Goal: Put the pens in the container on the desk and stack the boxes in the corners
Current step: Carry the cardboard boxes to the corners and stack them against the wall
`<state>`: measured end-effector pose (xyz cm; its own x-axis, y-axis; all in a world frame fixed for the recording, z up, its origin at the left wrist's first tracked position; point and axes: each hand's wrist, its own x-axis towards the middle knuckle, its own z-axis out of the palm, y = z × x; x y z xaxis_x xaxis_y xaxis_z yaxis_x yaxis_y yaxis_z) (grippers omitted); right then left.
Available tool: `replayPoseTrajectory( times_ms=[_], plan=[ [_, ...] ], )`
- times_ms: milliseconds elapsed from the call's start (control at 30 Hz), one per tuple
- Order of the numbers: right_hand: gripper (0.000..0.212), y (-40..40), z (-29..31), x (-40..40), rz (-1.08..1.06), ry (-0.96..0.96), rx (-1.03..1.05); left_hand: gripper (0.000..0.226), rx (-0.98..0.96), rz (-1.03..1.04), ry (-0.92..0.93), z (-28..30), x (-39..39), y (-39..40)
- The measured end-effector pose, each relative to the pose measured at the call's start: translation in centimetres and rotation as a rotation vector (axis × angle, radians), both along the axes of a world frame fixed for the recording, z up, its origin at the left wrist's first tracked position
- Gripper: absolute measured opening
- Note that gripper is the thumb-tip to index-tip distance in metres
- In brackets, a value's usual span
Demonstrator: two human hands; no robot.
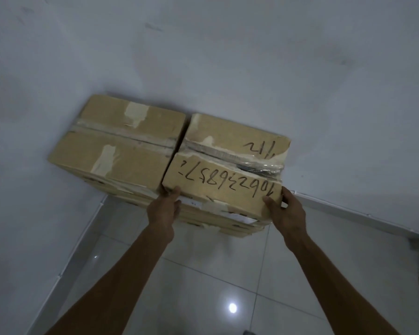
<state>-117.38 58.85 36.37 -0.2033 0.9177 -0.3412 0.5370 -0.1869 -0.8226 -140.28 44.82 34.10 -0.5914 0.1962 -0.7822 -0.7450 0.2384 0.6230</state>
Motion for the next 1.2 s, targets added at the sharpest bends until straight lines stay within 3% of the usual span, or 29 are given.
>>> replayPoseTrajectory(
  times_ms=[100,200,300,467,633,867,1067,1200],
  plan=[
    [0.037,0.3,0.3,-0.1,0.032,-0.069,0.011,0.03,0.02,0.027,-0.047,0.7,-0.5,0.9],
    [0.047,0.6,0.5,0.0,0.033,-0.148,0.018,0.041,0.001,-0.041,-0.046,1.3,-0.7,1.3],
    [0.048,0.7,0.9,0.0,0.063,-0.189,0.016,0.044,-0.036,-0.082,-0.047,1.6,-0.6,1.0],
    [0.032,0.1,1.4,-0.2,0.096,-0.202,0.034,0.036,-0.08,-0.194,-0.011,2.7,-0.3,0.5],
    [0.036,-0.8,2.7,1.2,0.116,-0.165,0.02,0.042,-0.101,-0.462,0.158,2.7,2.6,-2.5],
    [0.065,-2.9,5.7,6.1,0.029,-0.149,-0.004,0.024,-0.09,-0.805,0.503,6.2,7.7,-2.0],
    [0.077,-6.5,8.2,14.3,-0.033,-0.13,0.002,0.055,-0.024,-1.078,0.679,8.9,14.3,0.2],
    [0.085,-10.3,9.2,23.3,-0.119,-0.134,-0.006,0.072,0.016,-1.285,0.734,10.5,23.0,0.6]
  ],
)
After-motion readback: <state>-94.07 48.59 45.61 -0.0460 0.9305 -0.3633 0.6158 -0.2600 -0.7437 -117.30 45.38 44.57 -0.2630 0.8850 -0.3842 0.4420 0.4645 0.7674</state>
